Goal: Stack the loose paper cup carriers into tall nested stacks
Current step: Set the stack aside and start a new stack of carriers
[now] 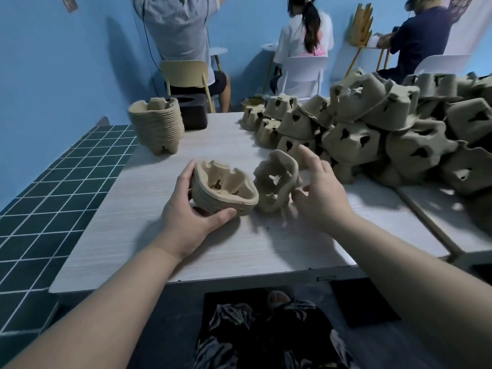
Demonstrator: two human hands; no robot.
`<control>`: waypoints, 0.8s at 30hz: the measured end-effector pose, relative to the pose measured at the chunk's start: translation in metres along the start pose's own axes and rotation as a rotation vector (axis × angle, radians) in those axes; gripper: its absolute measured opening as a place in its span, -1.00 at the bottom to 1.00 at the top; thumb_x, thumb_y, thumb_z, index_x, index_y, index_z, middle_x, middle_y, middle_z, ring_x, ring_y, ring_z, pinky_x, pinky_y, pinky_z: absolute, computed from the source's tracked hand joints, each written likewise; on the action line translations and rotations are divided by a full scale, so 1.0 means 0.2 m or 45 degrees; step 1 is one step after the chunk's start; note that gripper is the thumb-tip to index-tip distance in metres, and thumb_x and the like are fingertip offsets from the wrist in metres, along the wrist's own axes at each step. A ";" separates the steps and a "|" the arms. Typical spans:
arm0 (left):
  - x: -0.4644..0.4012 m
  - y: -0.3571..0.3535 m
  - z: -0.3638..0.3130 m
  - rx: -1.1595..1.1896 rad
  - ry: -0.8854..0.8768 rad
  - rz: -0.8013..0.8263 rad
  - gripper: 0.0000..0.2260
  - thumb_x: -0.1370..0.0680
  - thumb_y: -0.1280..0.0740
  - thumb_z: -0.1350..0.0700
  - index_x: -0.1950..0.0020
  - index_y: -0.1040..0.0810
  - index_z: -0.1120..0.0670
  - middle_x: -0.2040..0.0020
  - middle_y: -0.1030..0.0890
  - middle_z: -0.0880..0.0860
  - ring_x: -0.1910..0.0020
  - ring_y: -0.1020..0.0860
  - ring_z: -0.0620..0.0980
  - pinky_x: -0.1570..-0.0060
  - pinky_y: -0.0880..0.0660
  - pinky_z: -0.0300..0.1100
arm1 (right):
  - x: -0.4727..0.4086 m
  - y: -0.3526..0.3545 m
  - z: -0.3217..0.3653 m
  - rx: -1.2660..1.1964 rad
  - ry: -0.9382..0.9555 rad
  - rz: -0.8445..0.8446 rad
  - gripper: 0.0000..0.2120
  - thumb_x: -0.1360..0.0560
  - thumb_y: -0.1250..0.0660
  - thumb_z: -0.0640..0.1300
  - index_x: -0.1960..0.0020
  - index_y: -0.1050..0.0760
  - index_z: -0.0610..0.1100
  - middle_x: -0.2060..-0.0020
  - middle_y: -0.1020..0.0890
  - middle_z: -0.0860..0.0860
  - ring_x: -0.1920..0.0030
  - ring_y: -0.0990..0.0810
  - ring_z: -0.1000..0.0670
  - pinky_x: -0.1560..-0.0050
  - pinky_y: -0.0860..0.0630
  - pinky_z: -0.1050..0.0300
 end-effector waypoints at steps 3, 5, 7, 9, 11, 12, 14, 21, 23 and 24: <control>0.01 -0.05 -0.03 -0.004 0.002 0.049 0.02 -0.16 -0.55 -0.15 -0.54 -0.14 -0.20 -0.37 -0.40 -0.20 -0.33 -0.42 -0.18 -0.39 -0.35 -0.17 | 0.07 0.06 0.01 0.204 0.230 -0.048 -0.24 -0.41 -0.36 -0.25 -0.48 -0.16 0.19 -0.43 -0.25 -0.01 -0.13 -0.52 -0.11 -0.04 -0.51 0.04; 0.01 -0.08 -0.05 -0.011 0.001 0.066 0.03 -0.15 -0.54 -0.18 -0.55 -0.12 -0.19 -0.38 -0.38 -0.19 -0.36 -0.40 -0.15 -0.42 -0.34 -0.10 | 0.08 0.09 0.01 0.275 0.331 -0.086 -0.33 -0.41 -0.37 -0.29 -0.44 -0.31 0.10 -0.43 -0.28 -0.08 -0.13 -0.53 -0.14 0.00 -0.52 0.04; 0.01 -0.10 -0.06 -0.005 0.007 0.074 0.04 -0.15 -0.54 -0.18 -0.55 -0.12 -0.19 -0.37 -0.37 -0.20 -0.38 -0.39 -0.15 -0.43 -0.33 -0.09 | 0.09 0.11 0.03 0.284 0.436 -0.137 -0.38 -0.38 -0.40 -0.33 -0.38 -0.41 0.02 -0.39 -0.35 -0.14 -0.07 -0.57 -0.17 0.06 -0.55 0.03; 0.01 -0.11 -0.06 -0.007 0.011 0.074 0.04 -0.15 -0.54 -0.18 -0.55 -0.11 -0.19 -0.37 -0.36 -0.21 -0.37 -0.40 -0.14 -0.42 -0.35 -0.08 | 0.10 0.12 0.03 0.290 0.535 -0.176 -0.35 -0.34 -0.43 -0.36 -0.37 -0.40 0.01 -0.35 -0.39 -0.18 0.02 -0.58 -0.15 0.11 -0.55 0.05; 0.01 -0.12 -0.07 -0.017 0.014 0.072 0.04 -0.15 -0.54 -0.17 -0.55 -0.11 -0.19 -0.36 -0.36 -0.21 -0.36 -0.41 -0.14 -0.41 -0.36 -0.08 | 0.10 0.12 0.04 0.296 0.592 -0.164 -0.34 -0.33 -0.43 -0.38 -0.36 -0.40 0.01 -0.32 -0.42 -0.19 0.04 -0.58 -0.10 0.10 -0.52 0.10; 0.01 -0.12 -0.07 -0.021 0.015 0.073 0.04 -0.15 -0.54 -0.16 -0.55 -0.12 -0.19 -0.36 -0.36 -0.21 -0.35 -0.41 -0.14 -0.41 -0.36 -0.08 | 0.11 0.12 0.04 0.297 0.607 -0.154 -0.37 -0.33 -0.43 -0.38 -0.34 -0.45 -0.02 -0.29 -0.45 -0.19 0.03 -0.58 -0.10 0.09 -0.51 0.11; 0.01 -0.12 -0.08 -0.023 0.016 0.072 0.05 -0.14 -0.54 -0.16 -0.55 -0.12 -0.19 -0.37 -0.36 -0.21 -0.35 -0.41 -0.14 -0.41 -0.35 -0.10 | 0.11 0.11 0.04 0.286 0.632 -0.169 -0.48 -0.30 -0.44 -0.39 -0.23 -0.55 -0.12 -0.20 -0.54 -0.18 0.00 -0.61 -0.15 0.06 -0.51 0.10; 0.01 -0.13 -0.08 -0.013 0.032 0.067 0.06 -0.13 -0.54 -0.17 -0.55 -0.11 -0.18 -0.34 -0.38 -0.19 -0.31 -0.42 -0.17 -0.36 -0.33 -0.21 | 0.10 0.18 -0.09 0.246 0.346 -0.243 -0.69 -0.36 -0.41 -0.32 -0.10 -0.61 -0.16 -0.18 -0.55 -0.12 -0.08 -0.58 -0.18 0.04 -0.46 0.11; 0.01 -0.14 -0.08 0.002 0.036 0.072 0.05 -0.14 -0.54 -0.16 -0.55 -0.11 -0.18 -0.34 -0.39 -0.19 -0.30 -0.42 -0.17 -0.34 -0.33 -0.25 | 0.09 0.21 -0.14 0.216 0.259 -0.263 -0.72 -0.41 -0.37 -0.29 -0.11 -0.60 -0.15 -0.23 -0.52 -0.12 -0.17 -0.54 -0.17 -0.06 -0.49 0.04; 0.01 -0.15 -0.08 0.006 0.036 0.076 0.05 -0.14 -0.54 -0.16 -0.55 -0.11 -0.18 -0.33 -0.38 -0.19 -0.29 -0.42 -0.18 -0.33 -0.33 -0.26 | 0.09 0.23 -0.16 0.175 0.221 -0.291 -0.74 -0.43 -0.36 -0.28 -0.11 -0.61 -0.14 -0.24 -0.52 -0.12 -0.19 -0.53 -0.15 -0.11 -0.49 0.03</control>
Point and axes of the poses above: each hand's wrist, its own x-axis away from the middle knuckle, its own y-axis out of the back of the hand, z = x × y, the point moved 6 cm from there along -x, towards the middle knuckle
